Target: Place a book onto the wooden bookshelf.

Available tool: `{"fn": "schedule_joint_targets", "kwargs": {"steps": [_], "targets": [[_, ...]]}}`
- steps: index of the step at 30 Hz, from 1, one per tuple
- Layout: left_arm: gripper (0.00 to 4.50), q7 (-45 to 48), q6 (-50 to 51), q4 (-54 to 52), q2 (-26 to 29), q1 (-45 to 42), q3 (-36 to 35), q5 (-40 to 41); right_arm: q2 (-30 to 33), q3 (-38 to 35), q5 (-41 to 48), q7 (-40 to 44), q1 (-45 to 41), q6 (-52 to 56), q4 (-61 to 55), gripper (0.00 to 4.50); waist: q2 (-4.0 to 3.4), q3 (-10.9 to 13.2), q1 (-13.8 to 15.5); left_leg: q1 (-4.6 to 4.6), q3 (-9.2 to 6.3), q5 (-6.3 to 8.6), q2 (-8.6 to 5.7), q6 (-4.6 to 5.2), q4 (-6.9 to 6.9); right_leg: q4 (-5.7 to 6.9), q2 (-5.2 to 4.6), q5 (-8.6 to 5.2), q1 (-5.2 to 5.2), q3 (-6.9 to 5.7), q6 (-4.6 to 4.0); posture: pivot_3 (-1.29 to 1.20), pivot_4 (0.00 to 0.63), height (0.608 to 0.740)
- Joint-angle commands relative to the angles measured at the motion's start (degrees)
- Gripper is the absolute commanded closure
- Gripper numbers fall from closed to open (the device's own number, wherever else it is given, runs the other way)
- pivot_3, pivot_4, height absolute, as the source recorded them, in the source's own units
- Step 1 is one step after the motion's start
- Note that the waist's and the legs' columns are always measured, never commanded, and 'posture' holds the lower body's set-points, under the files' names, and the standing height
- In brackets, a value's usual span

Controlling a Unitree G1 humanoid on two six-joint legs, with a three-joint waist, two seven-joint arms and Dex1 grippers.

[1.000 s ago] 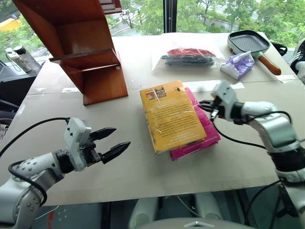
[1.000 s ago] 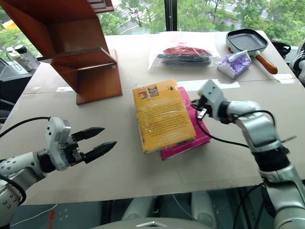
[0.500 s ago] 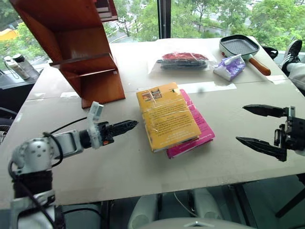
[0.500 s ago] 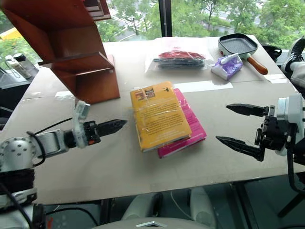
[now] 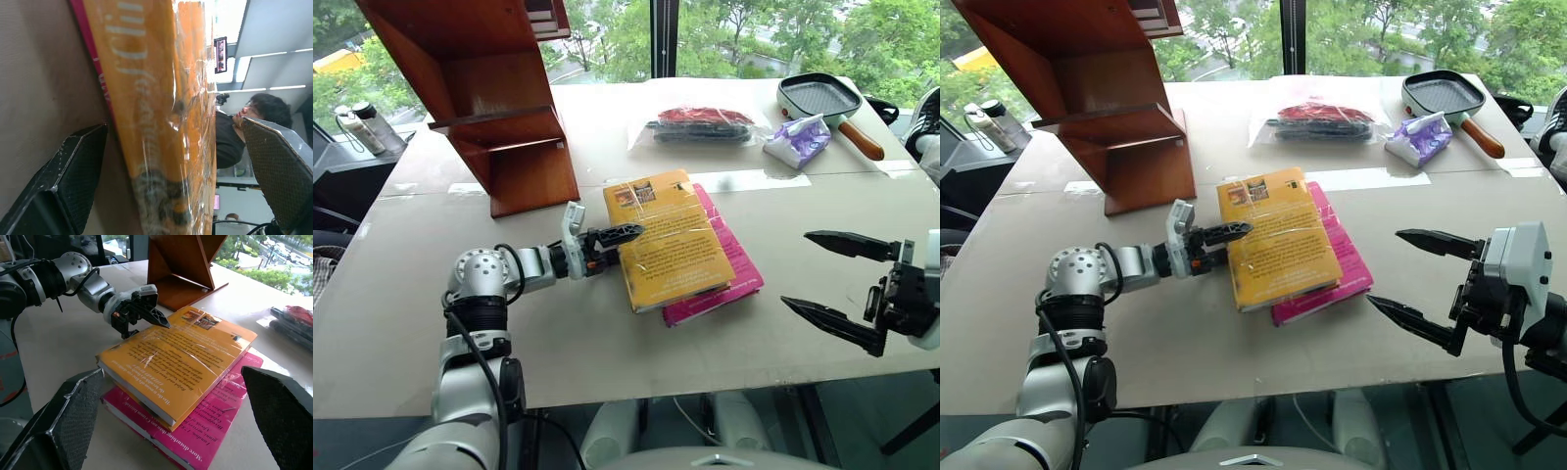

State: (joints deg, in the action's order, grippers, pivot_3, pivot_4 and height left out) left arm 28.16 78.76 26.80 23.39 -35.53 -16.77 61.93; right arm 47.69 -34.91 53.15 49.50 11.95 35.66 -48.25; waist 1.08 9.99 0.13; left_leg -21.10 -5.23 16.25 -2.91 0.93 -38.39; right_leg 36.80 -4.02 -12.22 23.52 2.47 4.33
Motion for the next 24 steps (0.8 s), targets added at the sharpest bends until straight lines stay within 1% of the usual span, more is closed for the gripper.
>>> {"fn": "schedule_joint_targets", "kwargs": {"steps": [1, 2, 3, 4, 5, 6, 7, 12, 14, 16, 19, 20, 23, 24], "targets": [[1.63, 4.89, -0.66, 0.88, -0.31, -0.01, 0.67, -1.47, 0.0, -1.27, 1.58, -1.93, 0.64, -1.15, -2.49, 0.0, 0.0, 0.0, -0.04, 0.0, 0.0, 0.0, 0.01, 0.0, 0.0, 0.0, 0.01, 0.0, 0.01, 0.0, 0.0, 0.0, 0.15, 0.74], [2.27, 6.0, -0.5, 0.87, -0.32, 0.17, 0.6, -1.6, 0.01, -1.16, 1.82, -2.24, 0.86, -1.22, -2.74, 0.0, 0.0, 0.0, -0.01, 0.0, -0.02, 0.0, 0.02, 0.0, 0.01, 0.0, 0.02, 0.0, 0.01, -0.01, 0.0, 0.0, 0.15, 0.74], [2.49, 6.93, -0.33, 0.67, -0.31, 0.34, 0.5, -1.65, 0.06, -1.12, 2.0, -2.39, 1.02, -1.31, -2.8, 0.0, 0.0, 0.0, 0.01, 0.0, -0.02, 0.0, 0.02, 0.0, 0.01, 0.0, 0.01, 0.0, 0.01, -0.02, 0.0, 0.0, 0.15, 0.74], [2.87, 7.68, -0.1, 0.18, -0.08, 0.59, 0.14, -1.5, 0.02, -0.87, 1.99, -2.62, 1.07, -1.45, -2.86, 0.0, 0.0, 0.0, 0.04, 0.0, -0.02, 0.0, 0.02, 0.0, 0.01, 0.0, 0.01, 0.0, 0.0, -0.02, 0.0, 0.0, 0.15, 0.74], [3.37, 8.3, 0.06, -0.4, 0.24, 0.75, -0.65, -1.1, 0.0, -0.61, 2.11, -2.83, 1.03, -1.58, -2.8, 0.0, 0.0, 0.0, 0.05, 0.0, -0.04, 0.0, 0.02, 0.0, 0.01, 0.0, 0.01, 0.0, 0.0, -0.03, 0.0, 0.0, 0.15, 0.74], [3.7, 9.06, 0.29, -1.37, 0.87, 0.93, -1.62, -0.41, -0.04, -0.33, 2.33, -2.99, 0.88, -1.74, -2.66, 0.0, 0.0, 0.0, 0.07, 0.0, -0.03, 0.0, 0.02, 0.0, 0.01, 0.0, 0.01, 0.0, 0.0, -0.03, 0.0, 0.0, 0.15, 0.74], [3.86, 9.8, 0.7, -2.73, 1.85, 1.15, -2.47, 0.26, -0.16, 0.06, 2.39, -3.33, 0.55, -1.99, -2.48, 0.0, 0.01, 0.01, 0.02, -0.01, -0.03, 0.0, 0.02, 0.01, 0.01, -0.01, 0.0, 0.0, 0.0, -0.03, 0.0, 0.0, 0.15, 0.74], [3.88, 11.57, 0.99, -11.28, 7.93, 1.05, -6.79, 2.43, -1.28, 2.51, 2.79, -5.31, -2.71, -3.34, -0.54, 0.0, 0.1, 0.06, -0.88, -0.07, -0.08, 0.0, 0.07, 0.0, 0.02, -0.01, 0.02, -0.01, 0.07, -0.05, 0.0, 0.0, 0.15, 0.74], [3.89, 11.11, 1.33, -14.36, 10.41, -1.37, -9.34, 4.29, -1.61, 4.02, 3.02, -5.81, -4.95, -3.73, 0.67, 0.0, 0.11, 0.07, -0.84, -0.07, -0.08, 0.0, 0.08, 0.0, 0.02, -0.01, 0.0, 0.0, 0.07, -0.05, 0.0, 0.0, 0.15, 0.74], [3.89, 11.49, 0.09, -19.3, 13.48, -4.43, -9.42, 4.52, -1.73, 5.5, 3.65, -5.96, -7.91, -4.08, 2.38, 0.0, 0.14, 0.09, -0.67, -0.1, -0.1, 0.0, 0.07, 0.0, 0.02, -0.03, -0.01, 0.0, 0.07, -0.08, 0.0, 0.0, 0.15, 0.74], [3.89, 11.89, -5.68, -30.11, 17.73, -12.13, -4.34, 0.24, -1.73, 7.06, 3.95, -4.04, -12.97, -5.02, 7.18, 0.0, 0.26, 0.17, -0.29, -0.28, -0.26, 0.0, 0.02, -0.01, -0.03, -0.11, -0.02, 0.0, 0.11, -0.23, 0.0, 0.0, 0.15, 0.74], [3.89, 12.45, -7.67, -31.99, 18.86, -13.82, -2.89, -1.4, -1.75, 7.76, 3.83, -3.9, -14.32, -5.12, 8.11, 0.0, 0.27, 0.17, -0.12, -0.38, -0.3, -0.01, 0.0, -0.02, -0.06, -0.12, -0.04, 0.01, 0.18, -0.29, 0.0, 0.0, 0.15, 0.74], [3.89, 16.98, -21.26, -39.38, 24.75, -17.7, 7.09, -14.4, -1.6, 9.53, 2.34, -2.32, -17.7, -6.16, 11.52, 0.0, 0.22, 0.15, -0.24, -0.53, -0.28, -0.01, -0.04, -0.03, -0.06, -0.15, -0.06, 0.01, 0.33, -0.28, 0.0, 0.0, 0.15, 0.74], [3.89, 18.49, -28.09, -40.28, 26.93, -18.7, 10.65, -20.65, -1.79, 10.2, 1.86, -2.27, -18.88, -6.58, 12.4, 0.0, 0.13, 0.14, -0.26, -0.55, -0.26, -0.02, -0.02, -0.04, 0.0, -0.18, -0.04, 0.01, 0.39, -0.26, -0.01, 0.0, 0.15, 0.74]]}}
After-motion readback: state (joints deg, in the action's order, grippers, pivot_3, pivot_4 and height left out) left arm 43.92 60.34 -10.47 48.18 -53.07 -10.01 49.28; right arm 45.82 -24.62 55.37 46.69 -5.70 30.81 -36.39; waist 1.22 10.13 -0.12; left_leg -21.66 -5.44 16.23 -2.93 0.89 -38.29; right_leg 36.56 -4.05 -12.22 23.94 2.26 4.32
